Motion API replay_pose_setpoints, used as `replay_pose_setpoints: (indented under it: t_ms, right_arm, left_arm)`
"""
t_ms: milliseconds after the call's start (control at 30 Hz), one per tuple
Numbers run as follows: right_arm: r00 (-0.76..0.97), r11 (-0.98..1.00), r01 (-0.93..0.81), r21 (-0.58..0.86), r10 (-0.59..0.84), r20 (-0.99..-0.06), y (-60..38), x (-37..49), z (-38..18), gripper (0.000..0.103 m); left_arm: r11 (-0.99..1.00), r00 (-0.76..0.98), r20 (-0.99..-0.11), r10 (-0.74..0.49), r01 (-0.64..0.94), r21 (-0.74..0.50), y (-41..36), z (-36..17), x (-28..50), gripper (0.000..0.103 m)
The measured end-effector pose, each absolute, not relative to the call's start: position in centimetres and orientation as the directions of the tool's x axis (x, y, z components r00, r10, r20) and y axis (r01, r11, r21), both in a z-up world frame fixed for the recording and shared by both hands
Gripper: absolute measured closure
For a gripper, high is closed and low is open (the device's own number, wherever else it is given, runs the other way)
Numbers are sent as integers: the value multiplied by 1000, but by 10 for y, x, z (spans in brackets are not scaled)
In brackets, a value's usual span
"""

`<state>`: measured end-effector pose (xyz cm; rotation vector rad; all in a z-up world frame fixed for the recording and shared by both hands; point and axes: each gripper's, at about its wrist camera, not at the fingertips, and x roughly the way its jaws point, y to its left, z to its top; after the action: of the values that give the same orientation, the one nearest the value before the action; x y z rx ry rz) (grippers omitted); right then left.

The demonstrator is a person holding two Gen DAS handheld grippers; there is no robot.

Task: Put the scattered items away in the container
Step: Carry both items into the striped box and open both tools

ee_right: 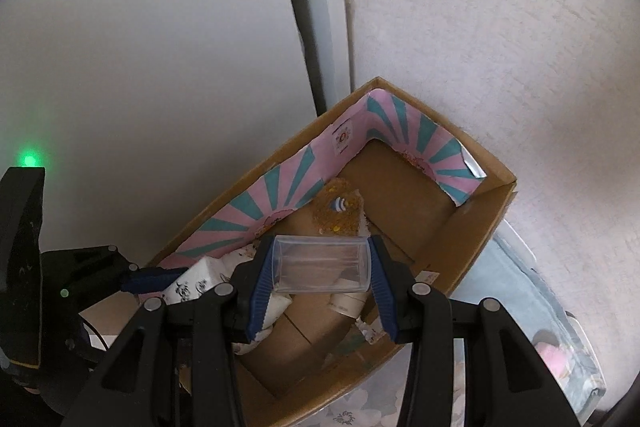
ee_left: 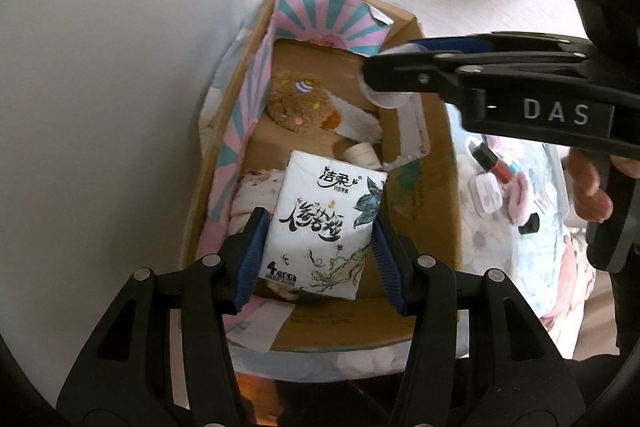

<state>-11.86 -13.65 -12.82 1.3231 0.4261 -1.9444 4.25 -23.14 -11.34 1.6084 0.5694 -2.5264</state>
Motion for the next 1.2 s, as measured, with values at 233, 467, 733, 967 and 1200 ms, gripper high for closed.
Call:
replay_pose_setpoints:
  t_ms: [233,467,733,967,1200]
  right_arm:
    - [-243,-774,614,154,-371,-896,-126,-126,-121,34]
    - [-287,-816,562,136,-347,-893,-114,-110,-113,34]
    - [-368,-831,549,90,-337,-867,-99,-94,-93,34]
    - [-405,-834,549,56,-323,-856,-82,-84,-80,34]
    - [-472,-924,378,67,-254,-844,-59,-79,-69,34]
  left_arm:
    - [-946,-464,-880,104,228,-232,-219,-108,39,0]
    - [-951,-473,-870,141,181,-252,-220,-112,39,0]
    - [-957,-484,-863,146,151,-247,-207,-100,39,0]
    - [-962,-506,-853,125,149,-229,-201,-89,43,0]
    - [-966,-518,-847,118,137,-219,-192,-81,43,0]
